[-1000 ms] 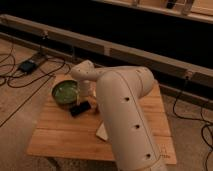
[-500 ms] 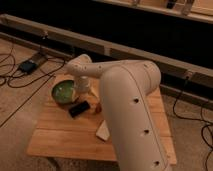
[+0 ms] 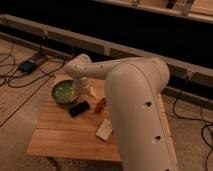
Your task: Place the eraser in the ceramic cup
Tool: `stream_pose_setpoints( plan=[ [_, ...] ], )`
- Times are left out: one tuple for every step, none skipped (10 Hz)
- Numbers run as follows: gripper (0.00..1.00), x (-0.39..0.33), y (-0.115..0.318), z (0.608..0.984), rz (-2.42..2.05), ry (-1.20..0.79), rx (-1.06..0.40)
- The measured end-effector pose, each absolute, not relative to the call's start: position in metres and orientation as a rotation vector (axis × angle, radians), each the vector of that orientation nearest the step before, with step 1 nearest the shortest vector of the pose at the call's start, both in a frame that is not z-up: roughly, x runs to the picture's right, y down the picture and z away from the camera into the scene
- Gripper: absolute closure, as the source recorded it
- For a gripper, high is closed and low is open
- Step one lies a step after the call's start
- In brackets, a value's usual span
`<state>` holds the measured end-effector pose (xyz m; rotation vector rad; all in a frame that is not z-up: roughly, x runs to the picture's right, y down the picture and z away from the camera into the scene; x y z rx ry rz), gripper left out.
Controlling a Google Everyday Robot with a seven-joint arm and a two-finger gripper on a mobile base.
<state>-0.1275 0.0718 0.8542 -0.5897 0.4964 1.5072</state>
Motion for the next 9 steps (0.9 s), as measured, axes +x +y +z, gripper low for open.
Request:
stream_pose_setpoints(
  plan=[
    [0.20,-0.126,0.075,0.853,1.547,0.490,-0.596],
    [0.20,-0.126,0.077,0.850,1.594,0.480,-0.606],
    [0.20,-0.128,0.079,0.849,1.625,0.476,-0.610],
    [0.20,-0.132,0.080,0.848,1.652,0.474,-0.614],
    [0.20,-0.138,0.082,0.847,1.692,0.473,-0.622],
    [0.20,-0.142,0.083,0.847,1.744,0.468,-0.630],
    [0.20,-0.145,0.083,0.848,1.775,0.463,-0.638],
    [0.20,-0.153,0.084,0.849,1.815,0.450,-0.660],
    [0.20,-0.157,0.085,0.850,1.855,0.440,-0.678]
  ],
)
